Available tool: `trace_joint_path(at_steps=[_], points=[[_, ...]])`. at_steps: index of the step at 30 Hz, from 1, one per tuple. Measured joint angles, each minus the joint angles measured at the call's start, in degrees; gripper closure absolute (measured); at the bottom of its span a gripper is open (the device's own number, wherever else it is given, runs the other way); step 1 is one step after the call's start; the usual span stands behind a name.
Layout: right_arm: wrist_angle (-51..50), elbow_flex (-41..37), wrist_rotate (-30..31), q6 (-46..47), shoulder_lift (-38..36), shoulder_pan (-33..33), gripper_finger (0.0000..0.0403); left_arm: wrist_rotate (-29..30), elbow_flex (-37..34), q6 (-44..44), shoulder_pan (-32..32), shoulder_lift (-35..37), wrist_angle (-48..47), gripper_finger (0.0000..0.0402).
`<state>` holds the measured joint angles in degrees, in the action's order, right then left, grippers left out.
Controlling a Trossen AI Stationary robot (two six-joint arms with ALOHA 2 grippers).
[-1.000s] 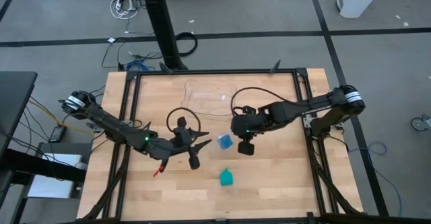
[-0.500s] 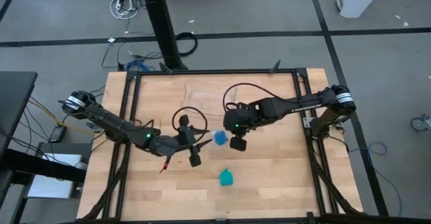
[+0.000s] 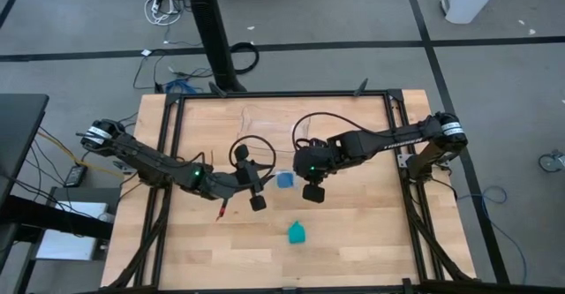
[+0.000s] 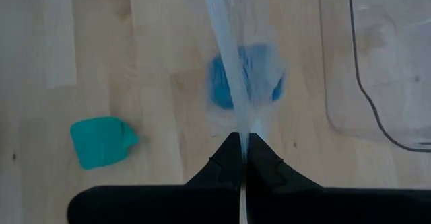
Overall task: Roll bandage
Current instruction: Open the transparent zip bag
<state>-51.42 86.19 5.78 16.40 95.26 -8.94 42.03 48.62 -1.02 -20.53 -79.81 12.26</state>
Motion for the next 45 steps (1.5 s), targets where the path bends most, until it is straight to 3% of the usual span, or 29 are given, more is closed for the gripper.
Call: trace_joint_path(at_steps=[4, 6, 11, 19, 28, 45], points=[[1.43, 0.02, -1.39, -1.66, 0.12, -0.07, 0.0400, -0.29, 0.00, 0.77, 0.00, 0.00, 0.54, 0.0373], [2.46, 0.00, -1.82, -2.39, 0.20, -0.40, 0.0390, -0.67, 0.00, 0.50, 0.00, 0.00, 0.76, 0.0391], [1.92, -0.09, -0.22, -2.99, -1.06, -1.58, 0.0345, -0.84, 0.00, -2.77, -0.02, -0.02, -1.14, 0.0397], [11.92, -0.04, 12.68, -12.72, -3.39, -5.50, 0.0295, -2.79, 0.00, -4.13, 0.28, -0.02, -1.03, 0.0399], [21.07, -0.11, 15.27, -21.29, -0.86, -5.96, 0.0302, -3.07, 0.00, -5.49, 0.28, -0.02, -0.99, 0.0400], [24.72, -0.22, 20.59, -26.93, 2.25, -6.28, 0.0337, -1.80, -0.04, -9.00, 0.31, -0.03, 0.21, 0.0401]])
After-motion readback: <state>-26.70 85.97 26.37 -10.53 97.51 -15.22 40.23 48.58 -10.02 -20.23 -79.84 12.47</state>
